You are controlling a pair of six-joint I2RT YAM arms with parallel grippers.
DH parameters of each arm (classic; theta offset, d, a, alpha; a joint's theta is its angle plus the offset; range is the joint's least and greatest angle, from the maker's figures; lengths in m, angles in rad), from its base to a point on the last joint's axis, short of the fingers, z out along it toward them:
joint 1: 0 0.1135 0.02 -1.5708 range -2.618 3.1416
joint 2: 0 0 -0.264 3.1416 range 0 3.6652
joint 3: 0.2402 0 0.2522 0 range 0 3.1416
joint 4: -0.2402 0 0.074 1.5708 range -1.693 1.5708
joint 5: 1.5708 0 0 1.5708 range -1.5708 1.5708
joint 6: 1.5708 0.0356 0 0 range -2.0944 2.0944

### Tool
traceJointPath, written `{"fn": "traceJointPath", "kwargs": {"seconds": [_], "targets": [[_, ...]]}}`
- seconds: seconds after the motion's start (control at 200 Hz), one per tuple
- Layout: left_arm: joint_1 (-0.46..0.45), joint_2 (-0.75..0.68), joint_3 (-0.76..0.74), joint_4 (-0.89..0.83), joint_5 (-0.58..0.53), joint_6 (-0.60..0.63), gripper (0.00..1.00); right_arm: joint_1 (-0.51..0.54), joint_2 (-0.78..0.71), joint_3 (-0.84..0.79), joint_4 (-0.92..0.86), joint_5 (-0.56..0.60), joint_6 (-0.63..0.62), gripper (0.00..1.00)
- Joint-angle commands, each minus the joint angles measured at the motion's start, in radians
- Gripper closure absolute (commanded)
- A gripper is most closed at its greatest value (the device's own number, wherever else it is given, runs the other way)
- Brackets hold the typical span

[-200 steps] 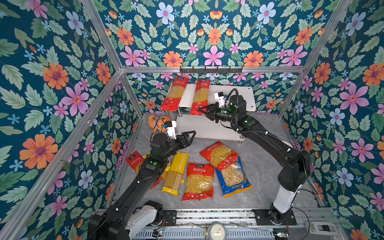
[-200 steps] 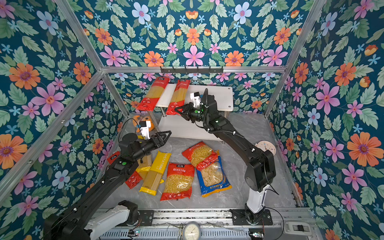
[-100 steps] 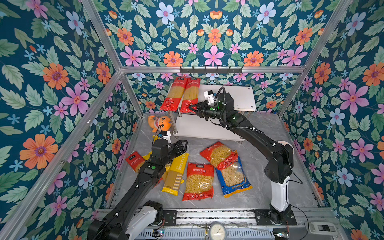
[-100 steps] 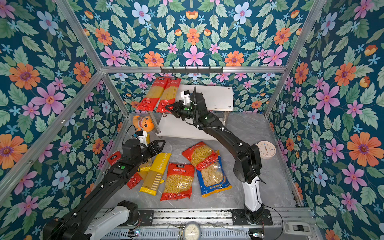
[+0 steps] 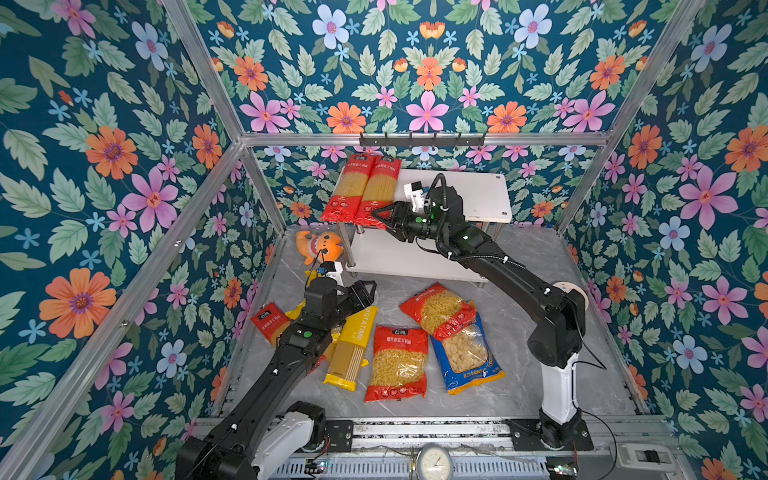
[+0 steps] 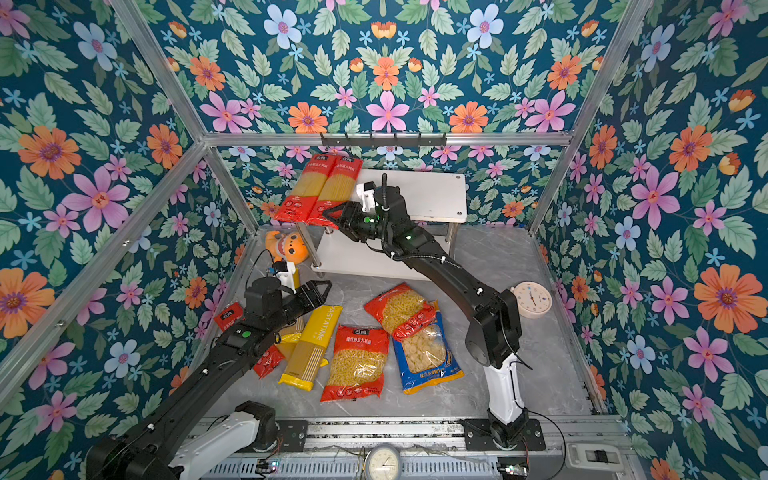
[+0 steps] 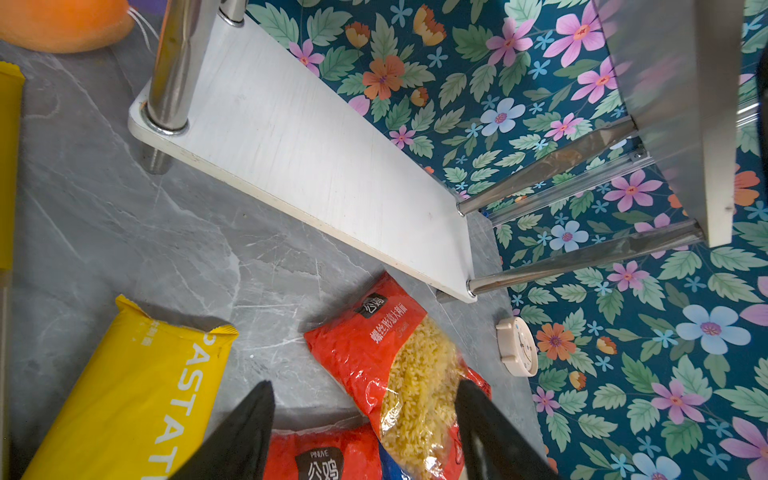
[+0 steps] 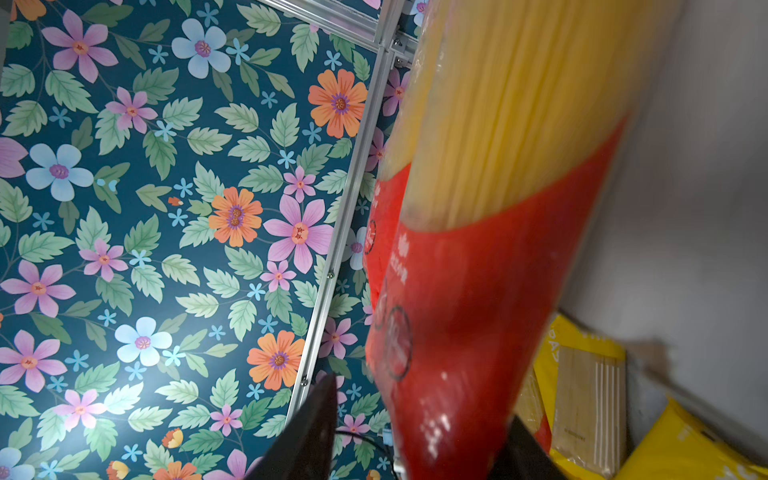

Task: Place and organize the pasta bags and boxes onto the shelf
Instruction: 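Withdraw the right arm while the left gripper reaches the third red spaghetti bag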

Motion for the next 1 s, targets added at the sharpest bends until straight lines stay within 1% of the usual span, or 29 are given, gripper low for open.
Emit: {"fn": "traceJointPath", "kwargs": {"seconds": [0.0,0.11,0.225,0.315,0.425,0.495,0.55,0.69,0.75,0.805,0.995], "targets": [[0.01,-0.003,0.015,-0.011,0.0,0.04,0.28,-0.001,-0.068,-0.082,0.044,-0.025,-0.043,0.41],[0.042,-0.003,0.019,-0.039,0.007,0.062,0.28,-0.002,-0.165,-0.248,0.068,-0.021,-0.052,0.4],[0.105,-0.011,0.016,-0.096,-0.005,0.093,0.28,0.011,-0.262,-0.438,0.079,0.008,-0.06,0.41],[0.196,-0.009,0.014,-0.179,-0.038,0.102,0.26,0.05,-0.309,-0.568,0.041,0.088,-0.089,0.42],[0.335,-0.004,-0.03,-0.214,-0.02,0.084,0.23,0.116,-0.286,-0.652,0.007,0.136,-0.105,0.43],[0.417,0.001,-0.058,-0.225,-0.012,0.071,0.22,0.155,-0.241,-0.658,-0.007,0.147,-0.125,0.44],[0.462,0.008,-0.073,-0.238,-0.035,0.073,0.2,0.179,-0.197,-0.632,-0.049,0.154,-0.155,0.45],[0.505,0.032,-0.106,-0.238,-0.128,0.074,0.18,0.209,-0.092,-0.541,-0.127,0.114,-0.214,0.46],[0.516,0.041,-0.114,-0.254,-0.204,0.067,0.16,0.211,-0.061,-0.515,-0.14,0.092,-0.231,0.46],[0.546,0.041,-0.125,-0.265,-0.254,0.055,0.14,0.212,-0.045,-0.496,-0.164,0.092,-0.254,0.47],[0.721,0.056,-0.151,-0.263,-0.333,0.068,0.1,0.211,-0.021,-0.48,-0.2,0.092,-0.292,0.47]]}}
